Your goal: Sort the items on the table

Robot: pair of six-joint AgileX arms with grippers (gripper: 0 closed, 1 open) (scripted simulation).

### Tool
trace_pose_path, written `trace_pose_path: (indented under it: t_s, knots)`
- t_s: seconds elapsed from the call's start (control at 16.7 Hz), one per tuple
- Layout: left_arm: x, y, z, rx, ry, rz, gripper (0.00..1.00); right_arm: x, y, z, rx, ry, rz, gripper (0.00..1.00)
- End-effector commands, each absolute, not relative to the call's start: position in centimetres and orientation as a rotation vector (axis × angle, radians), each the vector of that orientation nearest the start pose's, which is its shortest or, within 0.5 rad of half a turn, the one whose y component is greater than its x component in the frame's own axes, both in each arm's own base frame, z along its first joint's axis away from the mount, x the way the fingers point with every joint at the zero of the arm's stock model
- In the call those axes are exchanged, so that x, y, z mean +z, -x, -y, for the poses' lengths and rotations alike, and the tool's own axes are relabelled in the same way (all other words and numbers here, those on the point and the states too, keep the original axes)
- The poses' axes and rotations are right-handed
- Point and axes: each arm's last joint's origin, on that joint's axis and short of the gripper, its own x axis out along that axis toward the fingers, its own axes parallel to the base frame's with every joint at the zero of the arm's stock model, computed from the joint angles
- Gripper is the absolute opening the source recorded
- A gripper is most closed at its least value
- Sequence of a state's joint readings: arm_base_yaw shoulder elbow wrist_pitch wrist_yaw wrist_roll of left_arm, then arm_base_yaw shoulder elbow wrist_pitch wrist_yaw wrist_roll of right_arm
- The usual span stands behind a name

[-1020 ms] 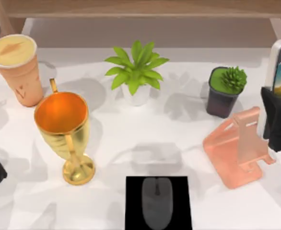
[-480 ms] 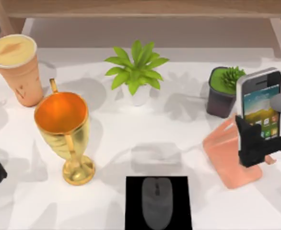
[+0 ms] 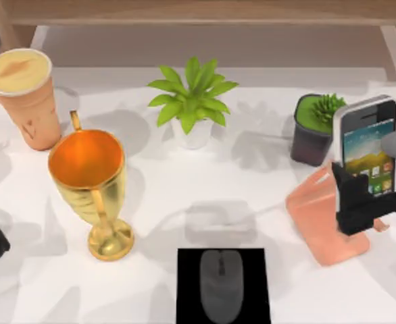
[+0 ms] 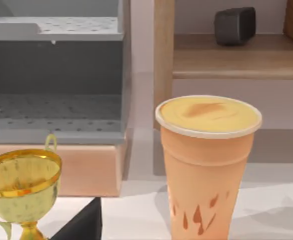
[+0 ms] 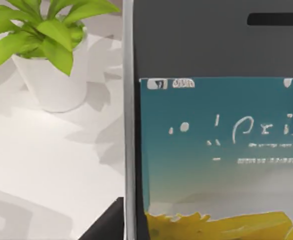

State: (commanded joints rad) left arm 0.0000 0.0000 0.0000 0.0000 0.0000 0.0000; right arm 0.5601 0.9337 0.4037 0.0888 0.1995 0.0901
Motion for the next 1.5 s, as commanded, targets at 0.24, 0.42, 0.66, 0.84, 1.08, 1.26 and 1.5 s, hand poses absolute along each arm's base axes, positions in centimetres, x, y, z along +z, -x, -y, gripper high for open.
trace_pose_path:
  t_s: [0.24,0.42,0.66,0.84,1.08,1.26,1.5]
  knots:
    - [16.0,-10.6,0.1,0.0,0.0,0.0,1.0,19.8,-17.2,-10.0,0.339,0.083,-0.425,0.68]
    - [16.0,-10.6,0.1,0.0,0.0,0.0,1.0,19.8,-17.2,-10.0,0.339,0.083,-0.425,0.9]
    - [16.0,-10.6,0.1,0.0,0.0,0.0,1.0,19.8,-17.2,-10.0,0.339,0.083,-0.425,1.0]
    - [16.0,-10.6,0.1,0.0,0.0,0.0,1.0,19.8,-17.2,-10.0,0.339,0.083,-0.425,1.0]
    - [16.0,-10.6,0.1,0.0,0.0,0.0,1.0,19.8,-17.1,-10.1,0.339,0.082,-0.424,1.0]
    - [16.0,-10.6,0.1,0.0,0.0,0.0,1.0,19.8,-16.0,-10.1,0.338,0.085,-0.427,1.0]
    - [16.0,-10.6,0.1,0.0,0.0,0.0,1.0,19.9,-14.4,-10.1,0.34,0.082,-0.42,1.0]
